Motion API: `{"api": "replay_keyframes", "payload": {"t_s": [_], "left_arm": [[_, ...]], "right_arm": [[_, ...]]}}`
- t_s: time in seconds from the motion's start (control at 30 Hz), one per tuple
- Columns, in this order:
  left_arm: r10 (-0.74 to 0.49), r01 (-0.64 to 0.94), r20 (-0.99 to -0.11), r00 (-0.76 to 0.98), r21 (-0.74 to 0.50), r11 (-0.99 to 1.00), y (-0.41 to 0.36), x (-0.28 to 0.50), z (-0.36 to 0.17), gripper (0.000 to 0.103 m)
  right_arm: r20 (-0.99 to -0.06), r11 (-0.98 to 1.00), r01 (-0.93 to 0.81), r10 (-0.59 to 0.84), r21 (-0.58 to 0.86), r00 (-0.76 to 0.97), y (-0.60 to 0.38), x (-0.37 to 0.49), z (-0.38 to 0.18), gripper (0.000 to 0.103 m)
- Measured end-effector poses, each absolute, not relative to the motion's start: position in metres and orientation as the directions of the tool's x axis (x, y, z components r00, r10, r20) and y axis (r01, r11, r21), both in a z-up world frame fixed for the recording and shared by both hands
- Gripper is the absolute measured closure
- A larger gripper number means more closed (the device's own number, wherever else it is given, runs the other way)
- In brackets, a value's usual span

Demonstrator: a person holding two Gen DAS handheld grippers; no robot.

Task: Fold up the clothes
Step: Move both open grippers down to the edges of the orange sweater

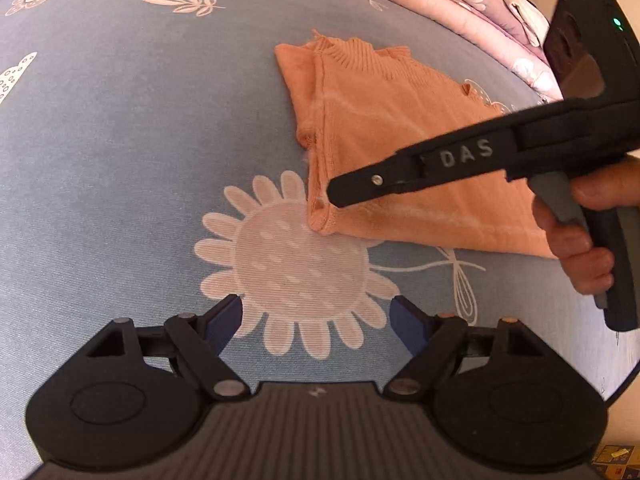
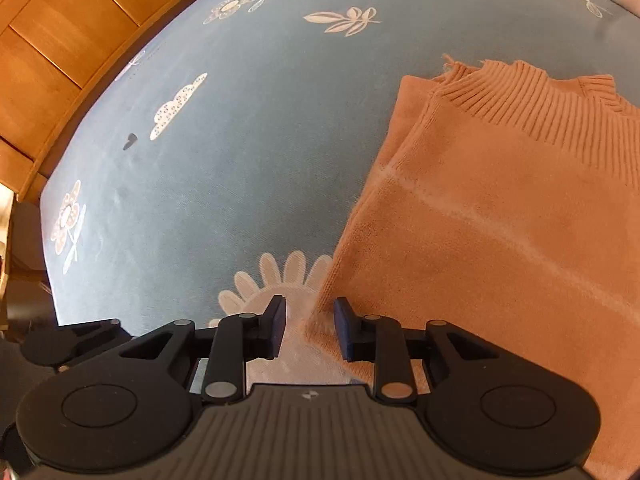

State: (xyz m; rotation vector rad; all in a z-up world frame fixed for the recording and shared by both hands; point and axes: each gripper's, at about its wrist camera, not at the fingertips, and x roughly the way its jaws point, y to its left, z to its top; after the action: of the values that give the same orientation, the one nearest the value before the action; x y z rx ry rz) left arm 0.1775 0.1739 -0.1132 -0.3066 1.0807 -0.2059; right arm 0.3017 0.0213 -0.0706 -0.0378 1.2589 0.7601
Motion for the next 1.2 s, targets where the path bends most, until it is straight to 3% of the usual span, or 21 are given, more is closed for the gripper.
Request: {"api": "replay_keyframes", "payload": {"t_s": [0.1,0.2,0.43,0.5,0.63,0.77,0.97,1.03,1.2], "left_arm": [[-0.313,0.017,-0.832,0.458,-0.344,0.939,0.176,0.182,-0.115,0.023],[-0.309,0.035,-0.837,0.45,-0.33,0.943,0.175,0.186,-0.115,0.023],[-0.315,0.093,-0.843,0.436,-0.306,0.948,0.167,0.193,-0.114,0.022],[-0.329,0.103,-0.846,0.42,-0.315,0.943,0.164,0.197,-0.113,0.023],[-0.342,0.143,-0.845,0.411,-0.31,0.94,0.161,0.202,-0.104,0.022],[-0.364,0.119,-0.837,0.409,-0.347,0.93,0.17,0.218,-0.097,0.022],[-0.364,-0.016,-0.827,0.429,-0.41,0.912,0.193,0.252,-0.093,0.022],[-0.351,-0.055,-0.831,0.432,-0.413,0.909,0.201,0.263,-0.093,0.022],[-0.243,-0.121,-0.874,0.422,-0.319,0.94,0.218,0.285,-0.091,0.022]], "right_arm": [[-0.864,0.757,-0.527,0.497,0.387,0.08,0.03,0.298,-0.086,0.069],[-0.857,0.751,-0.531,0.508,0.393,0.084,0.041,0.301,-0.099,0.054],[-0.835,0.757,-0.473,0.545,0.452,0.074,0.021,0.302,-0.086,0.057],[-0.83,0.761,-0.434,0.556,0.482,0.053,0.028,0.307,-0.103,0.051],[-0.82,0.76,-0.424,0.569,0.492,0.067,0.023,0.315,-0.088,0.05],[-0.819,0.798,-0.431,0.539,0.421,0.197,-0.014,0.312,-0.051,0.049],[-0.868,0.792,-0.607,0.346,0.066,0.357,-0.022,0.287,-0.048,0.046],[-0.872,0.738,-0.675,0.335,0.008,0.356,-0.013,0.276,-0.053,0.046],[-0.874,0.588,-0.805,0.348,-0.079,0.34,0.017,0.249,-0.059,0.046]]}}
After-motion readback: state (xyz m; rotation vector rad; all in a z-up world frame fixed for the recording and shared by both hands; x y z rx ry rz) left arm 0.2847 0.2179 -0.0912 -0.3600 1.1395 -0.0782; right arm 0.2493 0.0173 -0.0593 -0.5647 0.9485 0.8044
